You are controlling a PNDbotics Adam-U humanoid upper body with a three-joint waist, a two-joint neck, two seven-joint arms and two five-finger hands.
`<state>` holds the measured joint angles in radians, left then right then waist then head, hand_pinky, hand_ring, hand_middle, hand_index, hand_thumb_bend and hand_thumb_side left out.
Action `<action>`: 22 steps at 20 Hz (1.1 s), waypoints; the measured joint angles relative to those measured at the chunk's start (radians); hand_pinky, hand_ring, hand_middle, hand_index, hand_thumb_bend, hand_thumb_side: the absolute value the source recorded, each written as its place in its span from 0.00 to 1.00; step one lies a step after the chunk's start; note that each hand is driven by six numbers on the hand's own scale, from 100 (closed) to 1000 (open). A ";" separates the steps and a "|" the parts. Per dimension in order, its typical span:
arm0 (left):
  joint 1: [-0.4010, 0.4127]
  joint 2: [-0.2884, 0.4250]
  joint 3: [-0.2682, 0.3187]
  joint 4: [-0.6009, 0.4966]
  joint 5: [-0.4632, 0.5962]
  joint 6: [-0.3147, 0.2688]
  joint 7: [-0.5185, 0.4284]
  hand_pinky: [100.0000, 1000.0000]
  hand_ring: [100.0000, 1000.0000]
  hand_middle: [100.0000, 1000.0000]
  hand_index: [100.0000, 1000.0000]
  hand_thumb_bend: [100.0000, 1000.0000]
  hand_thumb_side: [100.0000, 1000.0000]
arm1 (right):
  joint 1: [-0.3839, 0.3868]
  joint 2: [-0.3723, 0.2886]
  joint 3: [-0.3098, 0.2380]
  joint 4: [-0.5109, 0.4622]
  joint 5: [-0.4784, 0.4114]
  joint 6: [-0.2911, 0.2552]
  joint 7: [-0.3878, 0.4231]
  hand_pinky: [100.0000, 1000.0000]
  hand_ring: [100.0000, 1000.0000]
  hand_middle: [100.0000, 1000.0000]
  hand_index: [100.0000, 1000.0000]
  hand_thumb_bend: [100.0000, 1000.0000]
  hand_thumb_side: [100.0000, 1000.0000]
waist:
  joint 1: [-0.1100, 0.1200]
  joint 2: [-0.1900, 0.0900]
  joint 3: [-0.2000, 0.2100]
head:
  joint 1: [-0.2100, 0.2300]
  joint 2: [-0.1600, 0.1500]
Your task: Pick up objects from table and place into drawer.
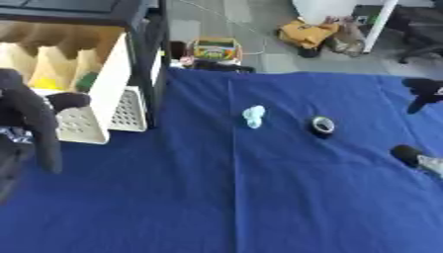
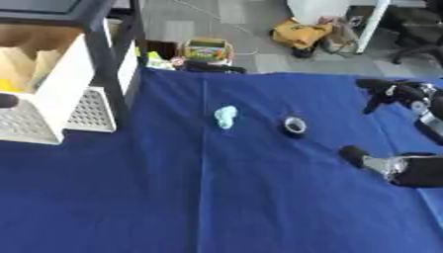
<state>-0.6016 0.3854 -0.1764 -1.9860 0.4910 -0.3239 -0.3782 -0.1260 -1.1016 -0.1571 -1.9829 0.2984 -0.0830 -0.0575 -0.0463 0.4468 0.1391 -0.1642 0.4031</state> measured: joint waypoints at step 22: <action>0.000 -0.036 -0.024 0.000 -0.046 0.008 -0.002 0.88 0.37 0.56 0.81 0.00 0.73 | -0.235 -0.021 0.091 0.264 -0.018 0.010 0.056 0.74 0.89 0.70 0.94 0.53 0.77 | -0.016 0.020 0.048 | -0.060 -0.047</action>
<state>-0.6015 0.3490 -0.2009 -1.9859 0.4452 -0.3163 -0.3805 -0.3614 -1.1223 -0.0656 -1.7189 0.2809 -0.0734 -0.0010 -0.0620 0.4669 0.1872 -0.2242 0.3557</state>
